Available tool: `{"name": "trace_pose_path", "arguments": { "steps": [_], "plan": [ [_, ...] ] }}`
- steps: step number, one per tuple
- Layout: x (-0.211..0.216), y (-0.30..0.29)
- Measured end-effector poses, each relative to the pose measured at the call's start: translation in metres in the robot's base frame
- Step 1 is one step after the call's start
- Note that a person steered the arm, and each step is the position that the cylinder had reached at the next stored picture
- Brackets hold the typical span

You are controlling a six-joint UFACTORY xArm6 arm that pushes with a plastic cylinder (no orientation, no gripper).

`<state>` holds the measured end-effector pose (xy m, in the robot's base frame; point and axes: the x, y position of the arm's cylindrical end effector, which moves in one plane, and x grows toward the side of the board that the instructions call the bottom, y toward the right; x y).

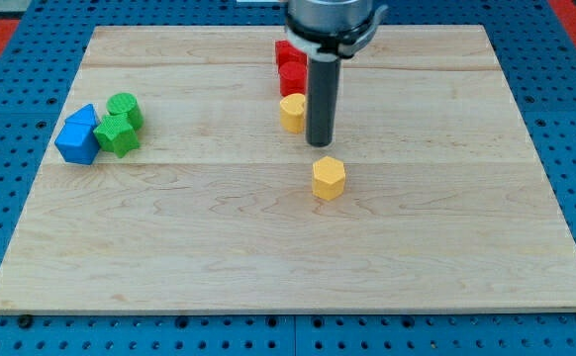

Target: Move the yellow hexagon towards the bottom right of the board

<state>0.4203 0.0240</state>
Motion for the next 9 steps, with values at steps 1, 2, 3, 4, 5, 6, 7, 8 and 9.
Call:
{"name": "trace_pose_path", "arguments": {
  "steps": [1, 2, 3, 4, 5, 6, 7, 8, 9],
  "plan": [
    [0.019, 0.014],
    [0.042, 0.008],
    [0.059, 0.003],
    [0.078, 0.029],
    [0.118, 0.05],
    [0.124, 0.027],
    [0.136, 0.049],
    [0.138, 0.112],
    [0.143, 0.093]
  ]
}}
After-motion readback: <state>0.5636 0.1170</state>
